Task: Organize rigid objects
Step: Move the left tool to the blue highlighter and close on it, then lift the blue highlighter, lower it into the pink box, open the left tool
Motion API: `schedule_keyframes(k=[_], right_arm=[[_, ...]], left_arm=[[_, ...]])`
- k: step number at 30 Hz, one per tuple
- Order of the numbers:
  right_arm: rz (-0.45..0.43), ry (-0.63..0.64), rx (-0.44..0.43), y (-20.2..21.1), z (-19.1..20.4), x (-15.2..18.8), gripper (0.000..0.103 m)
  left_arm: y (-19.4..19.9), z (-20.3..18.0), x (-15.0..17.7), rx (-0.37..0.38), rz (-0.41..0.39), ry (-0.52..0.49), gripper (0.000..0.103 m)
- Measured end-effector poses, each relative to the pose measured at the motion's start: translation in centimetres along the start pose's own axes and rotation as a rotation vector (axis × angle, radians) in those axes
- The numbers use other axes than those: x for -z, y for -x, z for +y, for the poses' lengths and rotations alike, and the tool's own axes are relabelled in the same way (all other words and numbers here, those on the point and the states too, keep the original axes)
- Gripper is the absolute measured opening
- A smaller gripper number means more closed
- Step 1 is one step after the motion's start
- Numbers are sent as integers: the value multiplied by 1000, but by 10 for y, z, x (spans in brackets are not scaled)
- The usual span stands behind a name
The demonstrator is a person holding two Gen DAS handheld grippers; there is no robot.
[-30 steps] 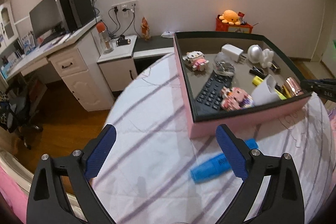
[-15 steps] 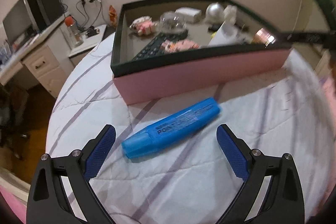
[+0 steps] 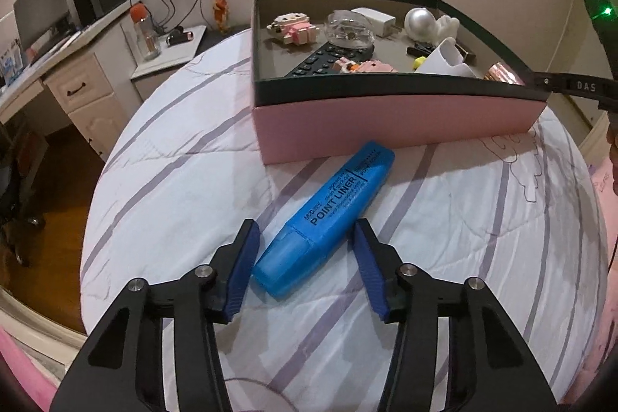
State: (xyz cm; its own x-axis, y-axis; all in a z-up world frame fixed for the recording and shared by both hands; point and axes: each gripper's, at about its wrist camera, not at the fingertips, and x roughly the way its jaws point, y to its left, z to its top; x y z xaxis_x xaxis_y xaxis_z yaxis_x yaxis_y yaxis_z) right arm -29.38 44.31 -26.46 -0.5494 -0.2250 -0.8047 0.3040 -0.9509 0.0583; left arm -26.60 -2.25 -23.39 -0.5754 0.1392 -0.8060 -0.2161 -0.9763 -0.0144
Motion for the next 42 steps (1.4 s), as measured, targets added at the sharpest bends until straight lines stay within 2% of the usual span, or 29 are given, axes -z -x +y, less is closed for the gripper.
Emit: schedule_keyframes(k=[12, 19, 21, 23, 37, 41, 42], right_arm=[[6, -3, 0, 0, 1, 0, 12], [7, 1, 1, -1, 1, 0, 12], [7, 1, 1, -1, 1, 0, 12], [8, 1, 1, -1, 1, 0, 12], [12, 5, 0, -1, 2, 0, 12], [13, 6, 0, -1, 2, 0, 12], [14, 5, 0, -1, 2, 0, 12]], left_arm=[[12, 13, 12, -32, 7, 18, 38], [17, 32, 19, -56, 11, 63, 34], [18, 35, 21, -67, 10, 68, 26], [19, 38, 22, -79, 13, 82, 26], [4, 46, 6, -43, 11, 109, 29], [0, 43, 0, -56, 10, 88, 28], [-1, 42, -2, -52, 12, 83, 34]])
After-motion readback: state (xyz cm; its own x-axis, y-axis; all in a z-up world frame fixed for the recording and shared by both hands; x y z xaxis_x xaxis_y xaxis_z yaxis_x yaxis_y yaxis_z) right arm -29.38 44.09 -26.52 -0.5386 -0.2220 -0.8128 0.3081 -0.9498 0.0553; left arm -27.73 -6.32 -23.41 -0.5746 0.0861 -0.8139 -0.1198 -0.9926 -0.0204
